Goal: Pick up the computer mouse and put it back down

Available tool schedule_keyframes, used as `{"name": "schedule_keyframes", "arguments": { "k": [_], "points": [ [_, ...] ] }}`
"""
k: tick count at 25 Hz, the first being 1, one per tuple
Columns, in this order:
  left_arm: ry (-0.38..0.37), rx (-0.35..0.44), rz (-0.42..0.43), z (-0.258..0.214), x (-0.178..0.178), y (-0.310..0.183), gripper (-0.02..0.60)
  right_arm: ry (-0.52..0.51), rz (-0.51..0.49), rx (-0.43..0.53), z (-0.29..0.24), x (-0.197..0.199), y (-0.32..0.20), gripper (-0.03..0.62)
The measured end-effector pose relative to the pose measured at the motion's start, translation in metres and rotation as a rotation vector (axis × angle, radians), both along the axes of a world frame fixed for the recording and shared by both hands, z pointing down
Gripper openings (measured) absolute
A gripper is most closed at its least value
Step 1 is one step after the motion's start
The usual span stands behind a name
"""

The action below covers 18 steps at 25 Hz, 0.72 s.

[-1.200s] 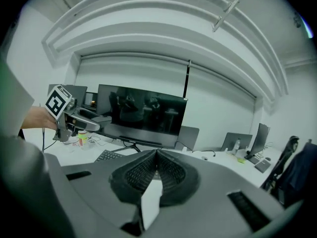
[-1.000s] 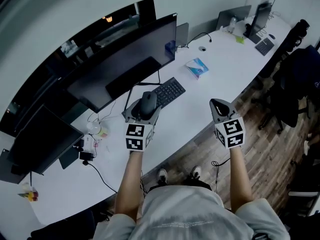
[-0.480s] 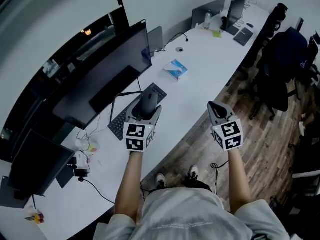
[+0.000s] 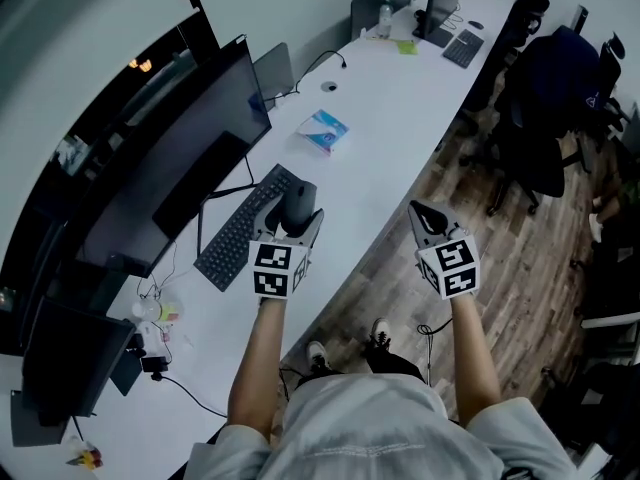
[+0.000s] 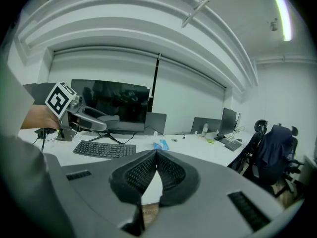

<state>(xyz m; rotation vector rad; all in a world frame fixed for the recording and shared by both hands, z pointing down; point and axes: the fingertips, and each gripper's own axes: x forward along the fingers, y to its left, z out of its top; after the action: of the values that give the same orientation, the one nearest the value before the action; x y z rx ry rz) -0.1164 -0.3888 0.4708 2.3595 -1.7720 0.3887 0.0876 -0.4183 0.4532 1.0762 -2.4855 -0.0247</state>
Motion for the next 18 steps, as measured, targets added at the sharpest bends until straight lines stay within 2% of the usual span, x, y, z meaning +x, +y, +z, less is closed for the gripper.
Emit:
{"name": "schedule_keyframes", "arguments": {
  "k": [9,18],
  "points": [
    [0.010,-0.107,0.049,0.058,0.021,-0.037,0.312,0.012,0.019,-0.058,0.030,0.007,-0.026,0.002],
    [0.035,-0.264,0.090,0.148,0.045,-0.072,0.311,0.040,0.034,-0.134,0.076,0.019,-0.051,0.002]
  ]
}}
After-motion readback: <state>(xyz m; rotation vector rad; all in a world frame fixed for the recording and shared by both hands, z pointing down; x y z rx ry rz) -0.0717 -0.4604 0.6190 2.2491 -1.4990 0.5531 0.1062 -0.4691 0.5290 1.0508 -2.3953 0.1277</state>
